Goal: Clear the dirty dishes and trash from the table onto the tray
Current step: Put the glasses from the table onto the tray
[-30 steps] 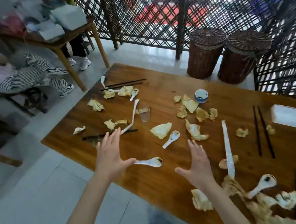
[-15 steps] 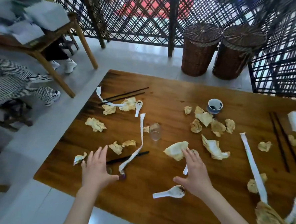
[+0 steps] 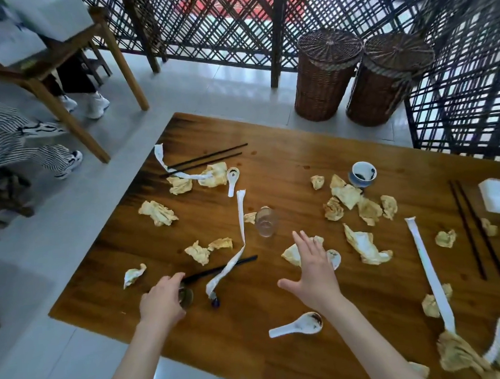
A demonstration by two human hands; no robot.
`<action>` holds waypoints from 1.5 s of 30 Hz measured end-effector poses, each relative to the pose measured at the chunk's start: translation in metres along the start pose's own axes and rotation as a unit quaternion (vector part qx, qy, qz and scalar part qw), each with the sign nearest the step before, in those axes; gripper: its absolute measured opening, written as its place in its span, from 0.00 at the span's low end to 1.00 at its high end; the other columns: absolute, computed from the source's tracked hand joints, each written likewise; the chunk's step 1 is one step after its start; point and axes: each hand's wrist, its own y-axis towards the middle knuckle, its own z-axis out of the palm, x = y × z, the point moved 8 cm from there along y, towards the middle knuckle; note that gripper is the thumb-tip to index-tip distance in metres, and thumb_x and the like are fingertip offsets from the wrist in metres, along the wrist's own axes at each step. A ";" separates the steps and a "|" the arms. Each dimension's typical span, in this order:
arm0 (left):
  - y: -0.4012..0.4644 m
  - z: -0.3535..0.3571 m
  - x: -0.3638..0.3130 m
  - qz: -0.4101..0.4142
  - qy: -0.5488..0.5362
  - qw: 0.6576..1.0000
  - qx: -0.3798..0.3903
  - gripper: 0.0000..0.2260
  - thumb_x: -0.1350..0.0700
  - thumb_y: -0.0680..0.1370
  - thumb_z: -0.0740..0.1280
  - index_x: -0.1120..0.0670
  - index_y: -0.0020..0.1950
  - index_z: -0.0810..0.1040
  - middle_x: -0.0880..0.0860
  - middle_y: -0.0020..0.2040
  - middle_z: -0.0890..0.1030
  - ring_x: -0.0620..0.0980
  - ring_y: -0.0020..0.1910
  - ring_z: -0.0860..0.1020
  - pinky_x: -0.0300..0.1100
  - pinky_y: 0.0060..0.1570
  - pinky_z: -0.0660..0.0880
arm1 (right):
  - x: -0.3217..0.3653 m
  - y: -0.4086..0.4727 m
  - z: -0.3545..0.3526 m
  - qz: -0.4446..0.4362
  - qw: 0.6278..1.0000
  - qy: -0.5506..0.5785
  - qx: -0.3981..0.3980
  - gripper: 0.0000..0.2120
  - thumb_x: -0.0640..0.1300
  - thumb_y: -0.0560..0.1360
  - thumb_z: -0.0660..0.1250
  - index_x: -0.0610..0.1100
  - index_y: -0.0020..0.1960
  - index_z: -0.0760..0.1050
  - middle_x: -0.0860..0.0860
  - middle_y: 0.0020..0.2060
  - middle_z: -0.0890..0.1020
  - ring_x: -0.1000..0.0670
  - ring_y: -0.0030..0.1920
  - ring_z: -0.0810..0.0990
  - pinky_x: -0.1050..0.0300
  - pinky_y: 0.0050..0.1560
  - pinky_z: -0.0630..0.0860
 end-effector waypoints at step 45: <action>-0.054 -0.076 0.002 0.040 -0.221 0.955 -0.196 0.29 0.52 0.67 0.77 0.48 0.67 0.73 0.48 0.62 0.76 0.46 0.60 0.74 0.34 0.56 0.70 | 0.053 0.113 0.030 -0.070 0.996 -0.053 -0.023 0.17 0.40 0.70 0.73 0.48 0.56 0.73 0.49 0.53 0.75 0.47 0.47 0.79 0.54 0.45 0.80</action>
